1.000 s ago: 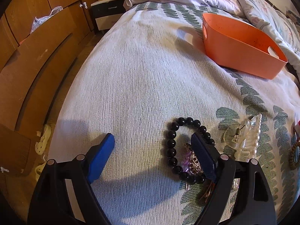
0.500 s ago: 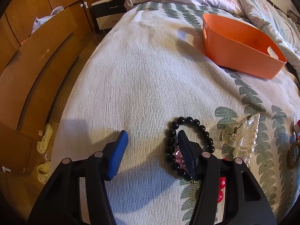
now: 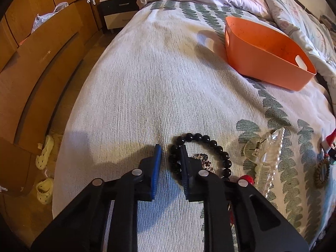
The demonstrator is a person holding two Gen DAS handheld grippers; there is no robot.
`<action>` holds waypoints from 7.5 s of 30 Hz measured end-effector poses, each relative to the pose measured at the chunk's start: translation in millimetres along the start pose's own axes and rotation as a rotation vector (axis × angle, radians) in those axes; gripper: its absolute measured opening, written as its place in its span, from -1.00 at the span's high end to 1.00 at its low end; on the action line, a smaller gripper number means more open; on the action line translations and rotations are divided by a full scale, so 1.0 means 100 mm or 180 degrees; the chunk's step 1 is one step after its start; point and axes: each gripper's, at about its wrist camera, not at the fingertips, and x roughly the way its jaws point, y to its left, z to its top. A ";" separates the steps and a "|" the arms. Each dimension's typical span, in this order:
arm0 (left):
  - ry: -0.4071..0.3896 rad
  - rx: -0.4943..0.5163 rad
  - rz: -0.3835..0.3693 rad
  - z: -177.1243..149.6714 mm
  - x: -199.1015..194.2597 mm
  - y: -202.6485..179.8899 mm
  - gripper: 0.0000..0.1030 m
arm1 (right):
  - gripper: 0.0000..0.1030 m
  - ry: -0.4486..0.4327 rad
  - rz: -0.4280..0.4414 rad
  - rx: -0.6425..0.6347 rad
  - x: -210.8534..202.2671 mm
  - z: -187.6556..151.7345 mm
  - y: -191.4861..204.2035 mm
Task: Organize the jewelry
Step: 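Close left tool on the bead bracelet while right closes on the blue bangle, then lift and carry the bracelet with left tool while right carries the bangle, then open left tool dropping the bracelet by the bunny while right releases the bangle, then move open left tool to the pink brooch while right approaches the red Santa hat, then close left tool on the pink brooch while right closes on the Santa hat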
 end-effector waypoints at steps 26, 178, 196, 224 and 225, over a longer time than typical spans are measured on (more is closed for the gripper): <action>-0.0101 -0.0081 -0.0235 0.05 -0.26 -0.01 0.81 | 0.81 -0.0334 0.0366 0.0249 -0.62 0.10 -0.15; -0.0115 0.0117 -0.0095 -0.20 -0.40 -0.13 -0.31 | -0.17 -0.0441 0.0496 0.0019 -0.41 -0.07 0.38; -0.0021 0.0219 0.0081 -0.14 -0.02 -0.32 -0.31 | -0.17 -0.0322 0.0451 0.0001 -0.12 0.05 0.38; 0.0018 0.0250 0.0249 -0.24 -0.04 -0.40 0.55 | 0.49 -0.0230 0.0359 -0.0071 -0.10 0.00 0.50; 0.0018 0.0222 0.0249 -0.23 -0.04 -0.38 0.60 | 0.49 -0.0242 0.0357 -0.0067 -0.12 0.00 0.50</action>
